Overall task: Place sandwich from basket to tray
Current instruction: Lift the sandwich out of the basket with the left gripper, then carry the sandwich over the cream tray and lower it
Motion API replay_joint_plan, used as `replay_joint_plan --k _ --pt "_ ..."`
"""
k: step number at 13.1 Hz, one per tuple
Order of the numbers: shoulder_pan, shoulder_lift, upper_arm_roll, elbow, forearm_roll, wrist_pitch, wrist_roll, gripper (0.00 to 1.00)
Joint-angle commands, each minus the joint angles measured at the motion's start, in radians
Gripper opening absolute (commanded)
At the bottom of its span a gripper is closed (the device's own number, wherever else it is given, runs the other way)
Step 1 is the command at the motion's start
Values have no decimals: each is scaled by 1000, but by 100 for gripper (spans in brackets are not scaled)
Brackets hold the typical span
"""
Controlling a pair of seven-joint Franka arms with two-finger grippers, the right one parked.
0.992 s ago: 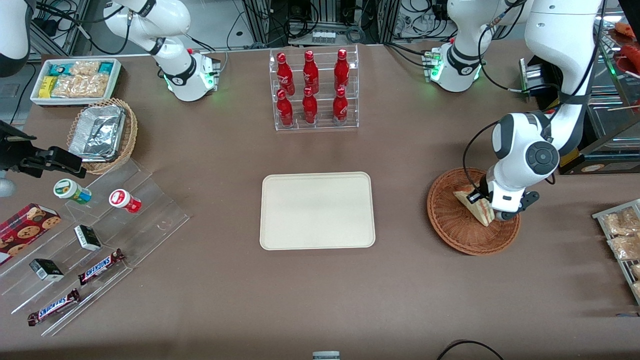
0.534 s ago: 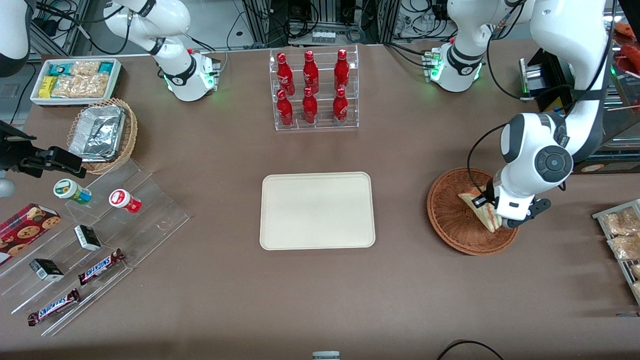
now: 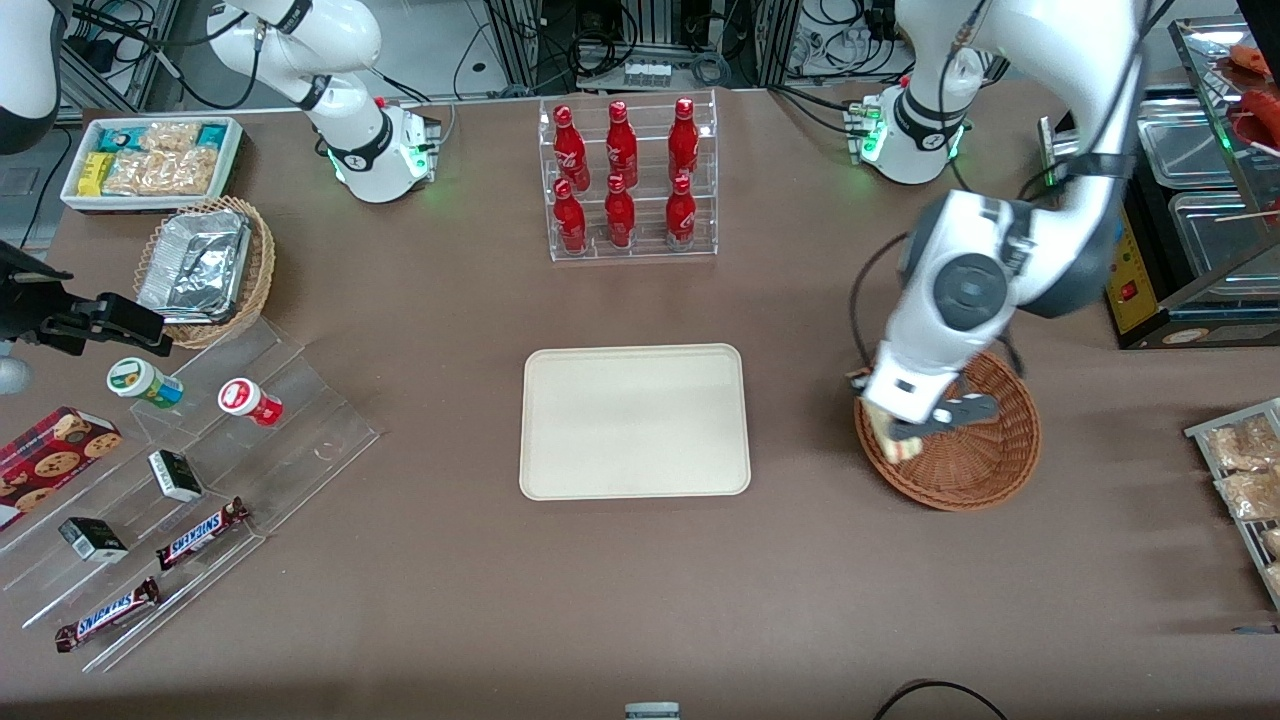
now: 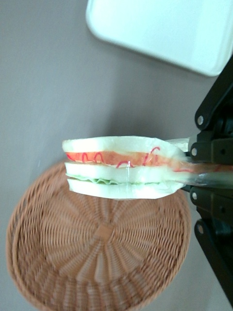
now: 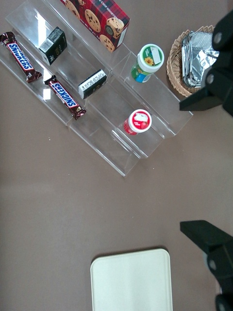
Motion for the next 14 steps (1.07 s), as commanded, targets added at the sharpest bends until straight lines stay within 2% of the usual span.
replay_joint_plan --k 1,3,7,14 --pt "-82 48 10 72 2 -11 4 0" --pt "-159 138 10 163 -1 -11 -1 0" --pt "-237 303 10 338 -68 -10 8 0" --pt "-246 440 -65 467 -93 24 13 0"
